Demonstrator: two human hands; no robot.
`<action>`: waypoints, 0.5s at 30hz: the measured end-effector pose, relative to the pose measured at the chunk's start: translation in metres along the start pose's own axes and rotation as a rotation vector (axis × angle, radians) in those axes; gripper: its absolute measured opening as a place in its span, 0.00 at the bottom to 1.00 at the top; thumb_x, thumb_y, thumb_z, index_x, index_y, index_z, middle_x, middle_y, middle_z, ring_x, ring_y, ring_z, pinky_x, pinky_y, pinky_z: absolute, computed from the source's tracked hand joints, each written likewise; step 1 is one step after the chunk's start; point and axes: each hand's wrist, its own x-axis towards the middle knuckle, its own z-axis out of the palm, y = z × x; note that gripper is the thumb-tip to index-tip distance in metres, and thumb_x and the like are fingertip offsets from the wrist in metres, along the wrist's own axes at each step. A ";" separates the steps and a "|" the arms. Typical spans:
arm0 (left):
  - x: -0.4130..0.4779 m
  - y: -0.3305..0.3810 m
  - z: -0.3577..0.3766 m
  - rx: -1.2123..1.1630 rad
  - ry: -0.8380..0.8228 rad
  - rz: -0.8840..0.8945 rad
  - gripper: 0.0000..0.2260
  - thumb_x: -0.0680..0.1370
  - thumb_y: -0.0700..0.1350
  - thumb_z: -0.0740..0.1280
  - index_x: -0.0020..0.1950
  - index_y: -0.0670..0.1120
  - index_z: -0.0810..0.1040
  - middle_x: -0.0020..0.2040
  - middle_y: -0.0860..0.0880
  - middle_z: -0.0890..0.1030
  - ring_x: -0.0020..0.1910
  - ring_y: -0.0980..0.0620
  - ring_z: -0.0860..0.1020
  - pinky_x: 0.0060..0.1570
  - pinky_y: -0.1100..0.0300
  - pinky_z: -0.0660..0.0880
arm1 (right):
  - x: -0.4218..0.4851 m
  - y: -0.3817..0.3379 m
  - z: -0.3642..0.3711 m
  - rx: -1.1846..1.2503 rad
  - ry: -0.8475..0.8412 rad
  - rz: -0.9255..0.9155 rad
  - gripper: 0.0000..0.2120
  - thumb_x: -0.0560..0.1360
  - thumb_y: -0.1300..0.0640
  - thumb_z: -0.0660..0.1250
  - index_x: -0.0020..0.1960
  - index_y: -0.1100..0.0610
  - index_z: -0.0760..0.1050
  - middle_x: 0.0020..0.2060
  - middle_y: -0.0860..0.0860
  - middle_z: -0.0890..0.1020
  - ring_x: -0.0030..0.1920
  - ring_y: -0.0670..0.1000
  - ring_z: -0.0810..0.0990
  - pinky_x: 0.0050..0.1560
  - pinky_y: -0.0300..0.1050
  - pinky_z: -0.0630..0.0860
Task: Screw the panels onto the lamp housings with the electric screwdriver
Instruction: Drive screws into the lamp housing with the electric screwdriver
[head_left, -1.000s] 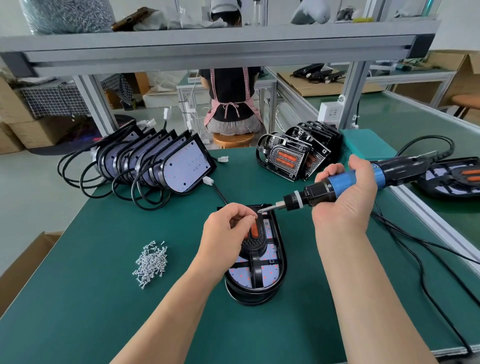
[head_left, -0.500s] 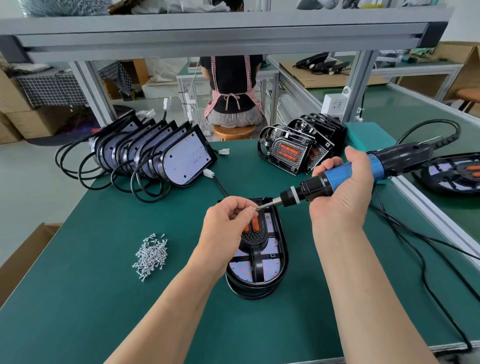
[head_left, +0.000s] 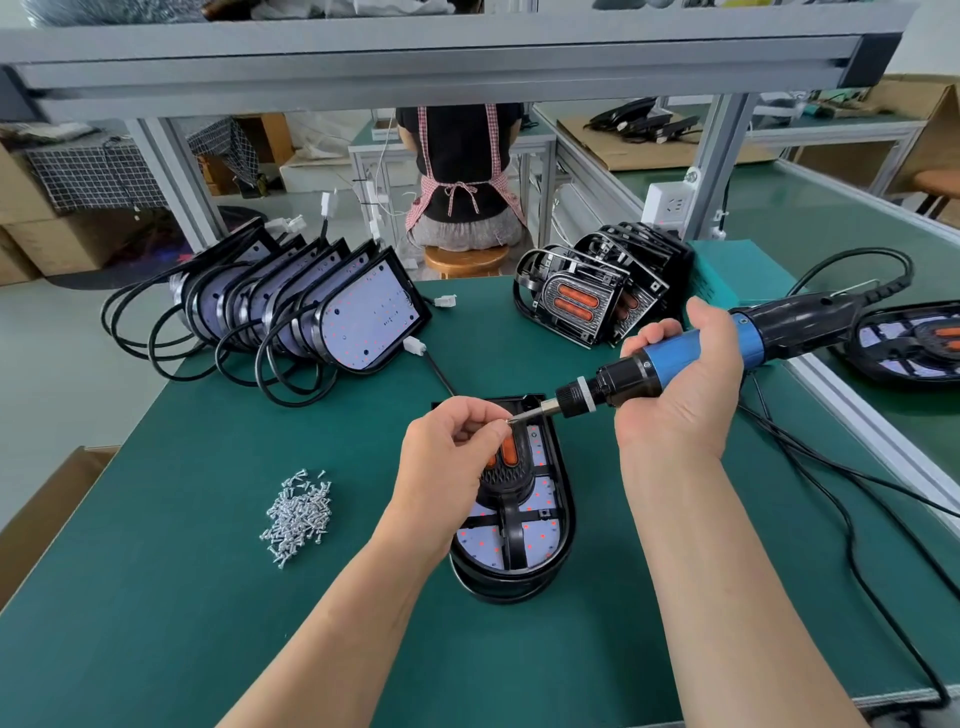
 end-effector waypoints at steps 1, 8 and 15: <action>0.000 0.000 0.000 -0.001 -0.002 0.000 0.07 0.78 0.35 0.69 0.44 0.45 0.82 0.35 0.49 0.83 0.32 0.58 0.76 0.37 0.68 0.74 | 0.000 0.000 0.000 -0.003 -0.001 -0.001 0.10 0.75 0.62 0.71 0.52 0.57 0.72 0.31 0.50 0.76 0.28 0.49 0.74 0.32 0.40 0.74; 0.000 -0.002 0.002 0.049 0.014 0.034 0.07 0.77 0.36 0.71 0.44 0.48 0.83 0.36 0.48 0.84 0.34 0.57 0.78 0.41 0.65 0.77 | 0.002 -0.001 -0.003 0.004 0.007 0.015 0.10 0.74 0.62 0.72 0.52 0.57 0.73 0.32 0.50 0.76 0.30 0.48 0.75 0.34 0.41 0.75; 0.001 -0.006 0.003 0.062 0.034 0.024 0.09 0.77 0.37 0.71 0.43 0.50 0.83 0.36 0.50 0.84 0.34 0.58 0.78 0.40 0.65 0.77 | 0.004 -0.004 -0.001 -0.012 0.006 -0.002 0.12 0.74 0.62 0.72 0.54 0.57 0.72 0.31 0.49 0.75 0.29 0.48 0.74 0.33 0.40 0.74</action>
